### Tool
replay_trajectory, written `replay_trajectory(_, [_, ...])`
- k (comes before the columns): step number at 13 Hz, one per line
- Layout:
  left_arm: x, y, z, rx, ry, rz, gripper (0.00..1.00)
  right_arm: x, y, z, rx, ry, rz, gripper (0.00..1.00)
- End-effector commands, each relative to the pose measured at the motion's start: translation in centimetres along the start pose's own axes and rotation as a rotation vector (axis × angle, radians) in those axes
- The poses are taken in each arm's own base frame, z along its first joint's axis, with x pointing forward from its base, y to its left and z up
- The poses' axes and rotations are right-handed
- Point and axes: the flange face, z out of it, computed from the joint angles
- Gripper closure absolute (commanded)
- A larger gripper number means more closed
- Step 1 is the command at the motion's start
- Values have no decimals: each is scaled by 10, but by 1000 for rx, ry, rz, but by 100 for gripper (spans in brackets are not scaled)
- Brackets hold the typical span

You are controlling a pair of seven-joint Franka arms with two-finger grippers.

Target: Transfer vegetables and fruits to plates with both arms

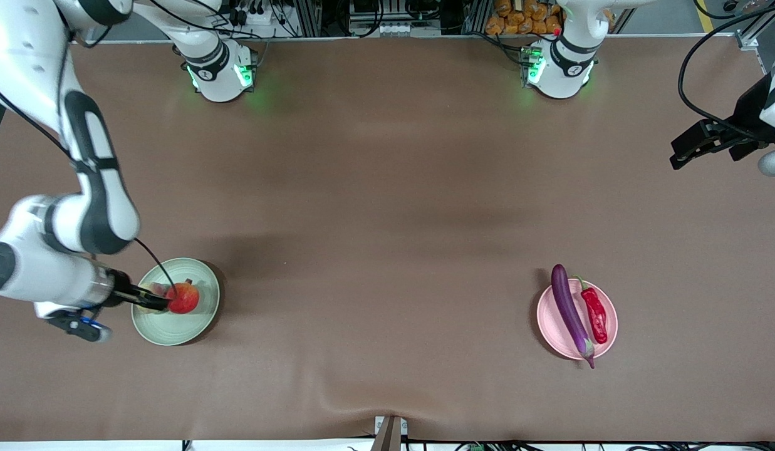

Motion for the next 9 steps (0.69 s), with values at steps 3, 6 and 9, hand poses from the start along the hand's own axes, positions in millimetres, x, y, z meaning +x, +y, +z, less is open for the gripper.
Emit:
replay_trajectory(3, [-6, -3, -3, -8, -2, 15, 0, -61, -4, -130, -21, -26, -163, 0])
replay_trajectory(6, [-7, -3, -5, -9, 1, 15, 0, -104, -17, -203, -43, 12, -192, 0])
replay_trajectory(9, [-5, -4, -2, -8, -4, 14, 0, -137, 2, -244, -36, -33, -213, 0])
